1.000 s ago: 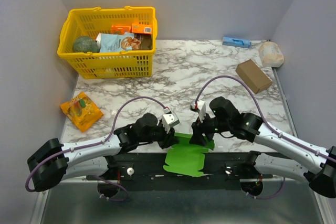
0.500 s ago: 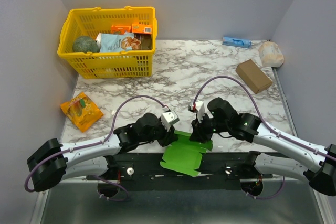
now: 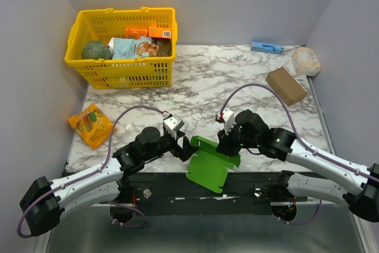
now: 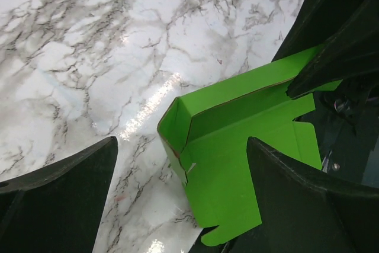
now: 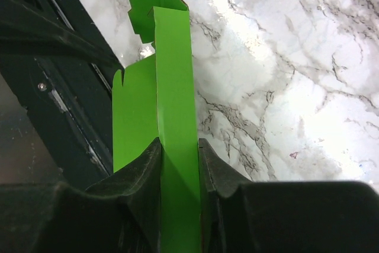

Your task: Fold the paper box

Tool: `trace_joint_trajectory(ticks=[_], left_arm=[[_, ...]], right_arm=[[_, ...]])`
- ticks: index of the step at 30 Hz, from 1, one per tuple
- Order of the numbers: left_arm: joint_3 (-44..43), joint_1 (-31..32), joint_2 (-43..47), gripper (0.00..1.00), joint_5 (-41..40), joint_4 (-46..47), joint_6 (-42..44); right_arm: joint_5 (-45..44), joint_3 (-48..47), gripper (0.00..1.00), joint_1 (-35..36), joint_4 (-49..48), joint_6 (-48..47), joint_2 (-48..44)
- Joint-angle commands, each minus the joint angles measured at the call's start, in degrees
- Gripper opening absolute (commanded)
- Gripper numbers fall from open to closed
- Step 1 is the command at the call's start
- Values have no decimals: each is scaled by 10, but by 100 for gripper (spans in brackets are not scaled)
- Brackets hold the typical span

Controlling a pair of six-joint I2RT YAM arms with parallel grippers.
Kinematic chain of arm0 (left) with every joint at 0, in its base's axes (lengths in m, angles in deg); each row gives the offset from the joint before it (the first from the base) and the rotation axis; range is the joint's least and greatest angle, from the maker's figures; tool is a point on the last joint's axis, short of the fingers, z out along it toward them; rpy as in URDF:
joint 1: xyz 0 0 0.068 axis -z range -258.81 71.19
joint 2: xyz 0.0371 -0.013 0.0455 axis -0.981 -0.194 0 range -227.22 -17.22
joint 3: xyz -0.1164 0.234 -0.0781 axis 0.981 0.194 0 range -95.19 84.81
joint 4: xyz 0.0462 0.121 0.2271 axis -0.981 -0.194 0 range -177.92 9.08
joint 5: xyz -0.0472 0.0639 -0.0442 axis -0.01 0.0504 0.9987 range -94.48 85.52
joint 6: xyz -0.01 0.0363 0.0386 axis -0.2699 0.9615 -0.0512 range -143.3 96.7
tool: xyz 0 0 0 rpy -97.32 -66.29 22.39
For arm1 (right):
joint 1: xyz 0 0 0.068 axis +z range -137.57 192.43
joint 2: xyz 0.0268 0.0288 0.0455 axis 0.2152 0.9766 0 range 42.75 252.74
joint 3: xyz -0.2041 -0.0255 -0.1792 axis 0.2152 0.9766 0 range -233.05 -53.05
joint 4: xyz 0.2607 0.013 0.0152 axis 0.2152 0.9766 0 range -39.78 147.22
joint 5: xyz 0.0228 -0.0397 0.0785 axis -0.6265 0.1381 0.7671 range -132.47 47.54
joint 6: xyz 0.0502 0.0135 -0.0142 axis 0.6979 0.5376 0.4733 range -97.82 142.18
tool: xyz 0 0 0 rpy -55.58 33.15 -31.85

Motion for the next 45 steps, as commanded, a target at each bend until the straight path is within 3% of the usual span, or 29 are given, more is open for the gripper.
trace_joint_trajectory(ticks=[1, 5, 8, 13, 19, 23, 30, 33, 39, 45], left_arm=[[48, -44, 71, 99, -25, 18, -59], [82, -122, 101, 99, -82, -13, -134], [94, -171, 81, 99, -62, -2, -157], [73, -179, -2, 99, -38, 24, -134], [50, -200, -70, 99, -50, 82, -112], [10, -231, -143, 99, -36, 83, -89], [-19, -276, -193, 99, -44, 72, -59], [-22, -281, -206, 99, -40, 78, -46], [-32, -282, -261, 99, 46, 111, -23], [-30, -282, -258, 98, 26, 108, -33]], right_arm=[[-32, -5, 15, 2, 3, 2, -28], [-40, -5, 15, 2, 6, -1, -34], [-41, -11, 15, 3, 11, -9, -26], [-60, -14, 15, 3, -3, -18, -6], [-120, -5, 15, 8, -105, -46, 51], [-147, -6, 14, 11, -201, -116, 114], [-189, -22, 13, 11, -294, -220, 223], [-208, -18, 14, 15, -317, -240, 246], [-235, -4, 15, 30, -344, -249, 259], [-225, -9, 17, 30, -331, -235, 267]])
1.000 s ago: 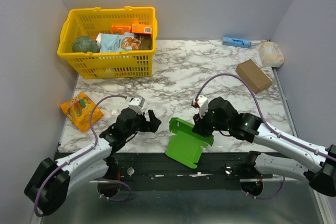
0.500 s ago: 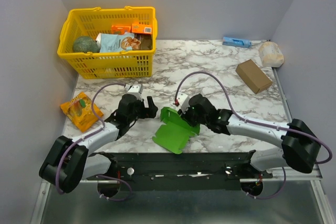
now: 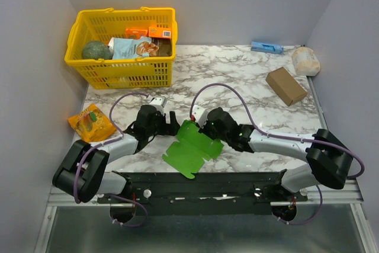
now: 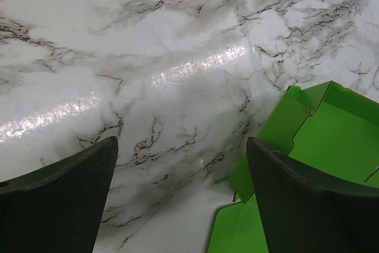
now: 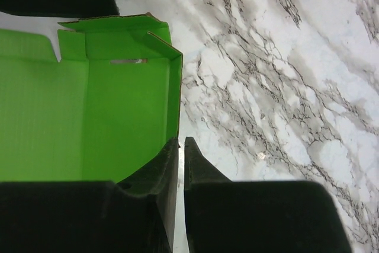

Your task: Fold the paper box

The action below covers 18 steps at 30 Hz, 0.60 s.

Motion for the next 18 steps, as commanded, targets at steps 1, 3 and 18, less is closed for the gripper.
trace_joint_trajectory(ticks=[1, 3, 18], left_arm=[[-10, -2, 12, 98, 1, 12, 2], [-7, -2, 22, 98, -17, 9, -4], [31, -2, 75, 96, 100, 90, 22]], right_arm=[[-7, -11, 18, 3, -11, 4, 19], [-1, -19, 20, 4, 1, 15, 30], [19, -47, 50, 2, 159, 281, -72]])
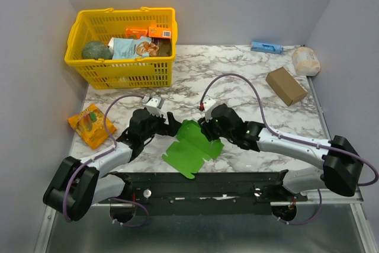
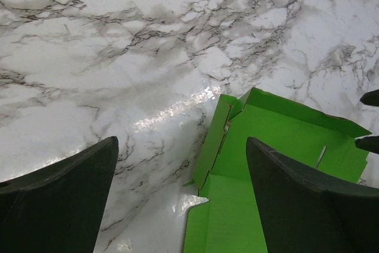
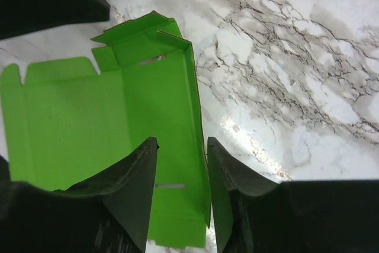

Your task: Fold the paper box

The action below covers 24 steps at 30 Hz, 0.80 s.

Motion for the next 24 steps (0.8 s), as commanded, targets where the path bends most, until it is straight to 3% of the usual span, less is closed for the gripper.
trace_joint_trajectory(ticks=[1, 5, 12, 15, 19, 22, 23, 24], left_arm=[[-30, -1, -55, 95, 81, 28, 27], [-60, 9, -100, 93, 90, 24, 44], [-95, 38, -139, 85, 92, 18, 69], [-106, 46, -152, 74, 85, 8, 77], [-123, 65, -168, 71, 54, -20, 95], [-126, 78, -179, 60, 46, -13, 98], [-127, 81, -184, 47, 45, -10, 99], [-128, 84, -187, 40, 45, -6, 101]], right_arm=[[6, -9, 53, 2, 62, 102, -39], [5, -16, 64, 1, 97, 153, -79], [39, -3, 67, 1, 122, 342, -119], [56, 9, 66, 2, 117, 391, -129], [73, 17, 67, 2, 106, 412, -137], [76, 20, 67, 2, 101, 418, -143], [76, 21, 66, 2, 101, 422, -146], [78, 23, 67, 1, 100, 437, -145]])
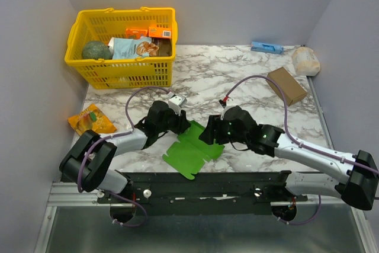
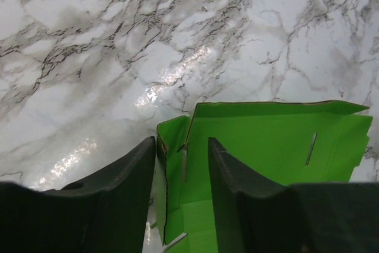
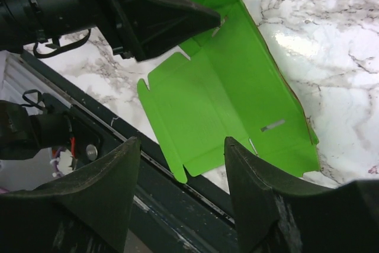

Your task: Fold the paper box

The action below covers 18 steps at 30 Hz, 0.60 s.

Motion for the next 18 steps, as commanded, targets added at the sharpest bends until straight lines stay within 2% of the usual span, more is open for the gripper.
trace_joint_trajectory(ticks=[1, 2, 5, 9, 11, 14, 18], left_arm=[[-14, 23, -18, 33, -19, 6, 21], [-13, 28, -23, 19, -21, 10, 23], [-1, 59, -17, 2, -58, 33, 29], [35, 94, 19, 0, -146, 70, 23], [49, 103, 47, 0, -202, 89, 20], [81, 115, 88, 0, -266, 117, 11], [132, 131, 133, 0, -315, 159, 5]], right_arm=[[21, 16, 67, 2, -2, 58, -12], [30, 21, 67, 2, -12, 71, -13], [38, 48, 67, 1, -49, 135, -19], [37, 93, 67, 2, -128, 260, -38], [29, 111, 67, 2, -186, 289, -46], [-6, 120, 67, 1, -195, 339, -37], [-51, 133, 73, -2, -225, 420, -16]])
